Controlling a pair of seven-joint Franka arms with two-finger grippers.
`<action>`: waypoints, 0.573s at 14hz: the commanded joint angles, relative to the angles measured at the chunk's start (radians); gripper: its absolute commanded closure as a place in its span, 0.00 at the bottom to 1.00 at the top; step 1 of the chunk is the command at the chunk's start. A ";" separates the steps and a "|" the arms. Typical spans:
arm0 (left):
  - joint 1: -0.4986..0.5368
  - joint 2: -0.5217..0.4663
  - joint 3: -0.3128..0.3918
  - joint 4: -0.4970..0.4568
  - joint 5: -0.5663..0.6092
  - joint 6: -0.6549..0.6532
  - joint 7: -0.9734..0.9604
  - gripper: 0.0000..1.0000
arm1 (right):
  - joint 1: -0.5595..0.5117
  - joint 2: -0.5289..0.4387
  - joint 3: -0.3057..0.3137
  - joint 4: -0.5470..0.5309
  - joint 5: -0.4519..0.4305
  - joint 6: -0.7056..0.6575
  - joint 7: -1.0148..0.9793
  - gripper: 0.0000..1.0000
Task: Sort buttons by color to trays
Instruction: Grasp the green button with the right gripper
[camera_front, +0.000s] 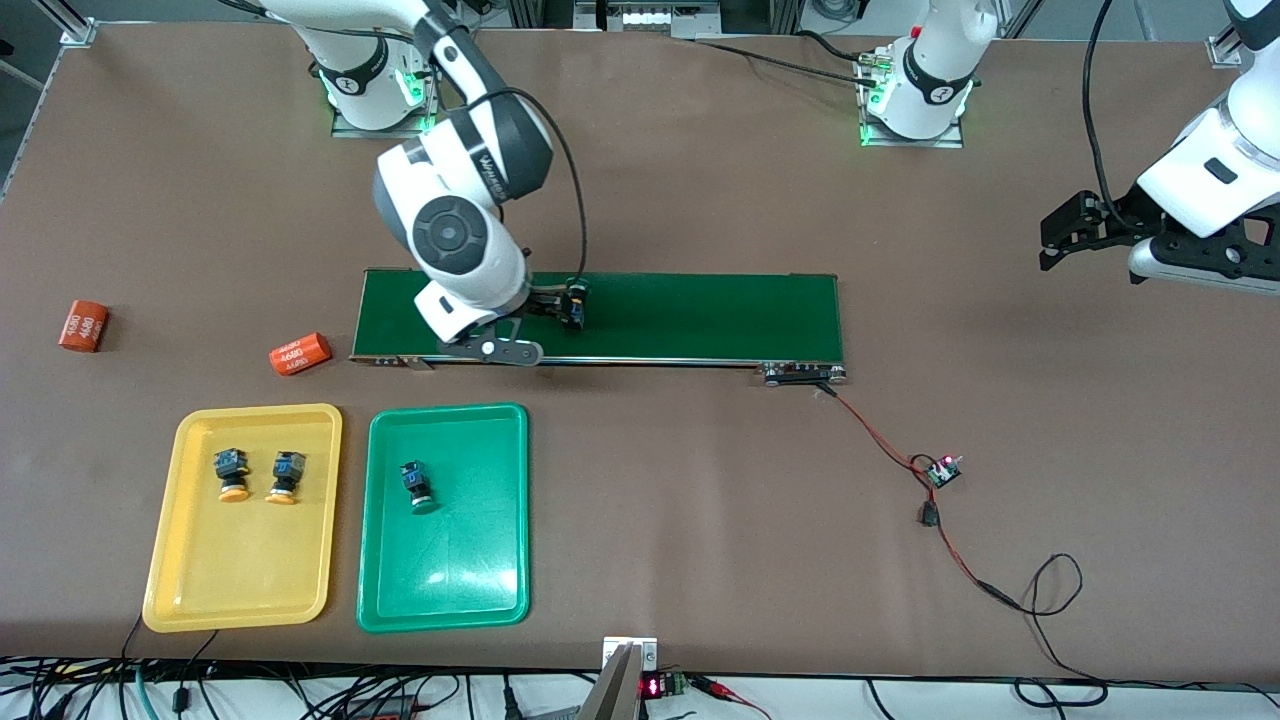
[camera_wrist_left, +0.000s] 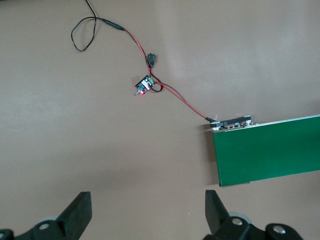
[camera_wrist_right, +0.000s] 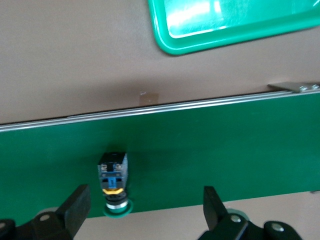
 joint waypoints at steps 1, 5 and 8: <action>0.004 0.003 0.005 0.020 -0.016 -0.019 0.022 0.00 | 0.024 0.026 -0.012 -0.005 0.010 0.027 0.040 0.00; 0.004 0.003 0.005 0.020 -0.016 -0.019 0.022 0.00 | 0.051 0.072 -0.012 -0.009 0.010 0.066 0.048 0.00; 0.005 0.003 0.005 0.020 -0.016 -0.019 0.022 0.00 | 0.044 0.081 -0.010 -0.051 0.014 0.144 0.046 0.00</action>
